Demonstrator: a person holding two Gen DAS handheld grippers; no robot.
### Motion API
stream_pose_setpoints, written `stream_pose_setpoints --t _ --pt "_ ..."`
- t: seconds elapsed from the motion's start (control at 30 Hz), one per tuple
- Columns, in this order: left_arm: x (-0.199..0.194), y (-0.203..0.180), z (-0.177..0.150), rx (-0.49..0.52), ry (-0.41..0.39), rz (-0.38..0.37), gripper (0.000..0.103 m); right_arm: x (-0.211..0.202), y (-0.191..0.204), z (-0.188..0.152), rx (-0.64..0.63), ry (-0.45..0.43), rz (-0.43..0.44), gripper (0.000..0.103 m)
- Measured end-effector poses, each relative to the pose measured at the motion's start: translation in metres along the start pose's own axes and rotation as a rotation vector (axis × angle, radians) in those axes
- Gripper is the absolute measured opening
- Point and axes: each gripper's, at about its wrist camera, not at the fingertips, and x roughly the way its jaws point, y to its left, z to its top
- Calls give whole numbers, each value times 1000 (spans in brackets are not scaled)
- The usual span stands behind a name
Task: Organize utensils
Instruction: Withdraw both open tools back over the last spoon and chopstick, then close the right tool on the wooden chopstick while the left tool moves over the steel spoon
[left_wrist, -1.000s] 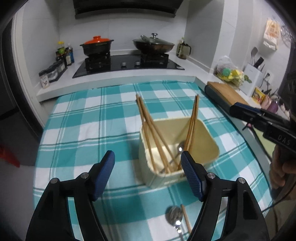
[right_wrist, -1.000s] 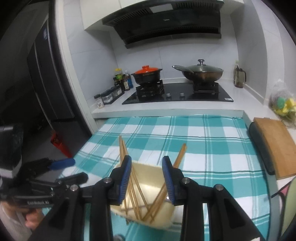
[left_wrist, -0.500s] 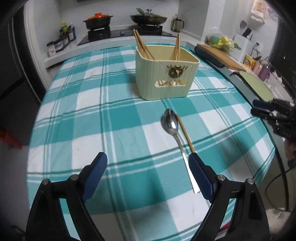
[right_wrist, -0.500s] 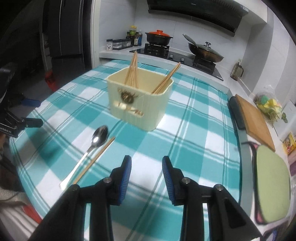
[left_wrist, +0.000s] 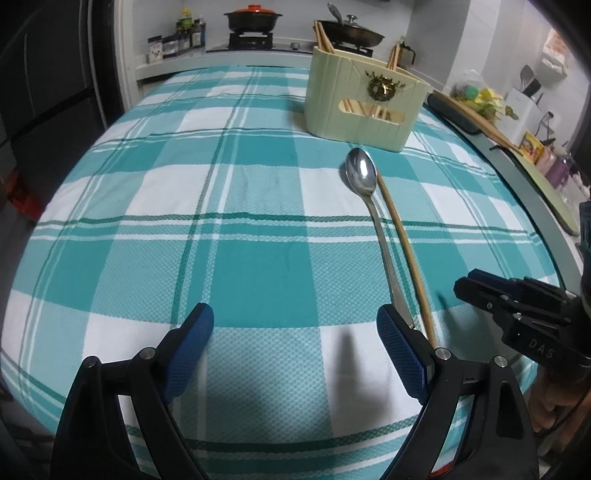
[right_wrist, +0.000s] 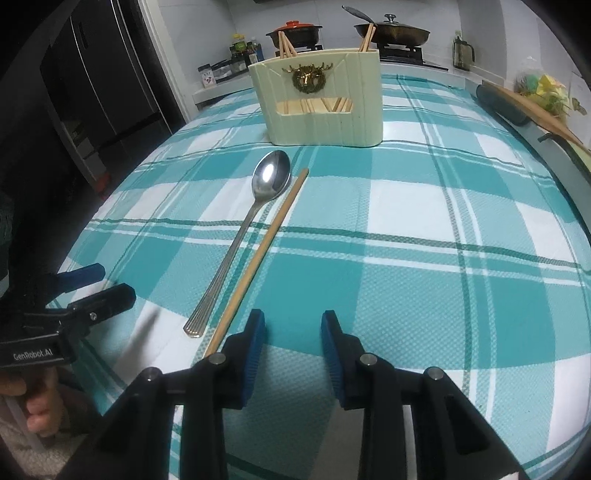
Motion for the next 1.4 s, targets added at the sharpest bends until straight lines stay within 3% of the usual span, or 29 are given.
stream_pose_setpoints --t 0.43,0.6,0.87,1.03,1.13,1.2,1.23,1.4 --pt "-2 1 -1 -1 -17 18 91 33 36 27 -56 33 33 14" --pt "-3 2 -2 0 -21 26 91 42 38 26 -89 34 -47 10" --pt "1 0 -3 2 -11 28 91 24 3 15 35 13 -148 7" --pt "2 -1 -3 0 -9 25 91 3 -25 -3 76 9 -267 7" --pt "3 -3 -3 -6 -8 9 91 -6 -34 -11 79 9 -314 11" --pt "3 -5 -3 -6 -8 -7 91 -10 -39 -14 88 -4 -306 35" --pt "3 -7 -2 -2 -8 -14 91 -12 -40 -16 88 -15 -299 40" --pt "4 -19 -4 40 -4 -27 91 -13 -38 -15 43 -27 -299 42"
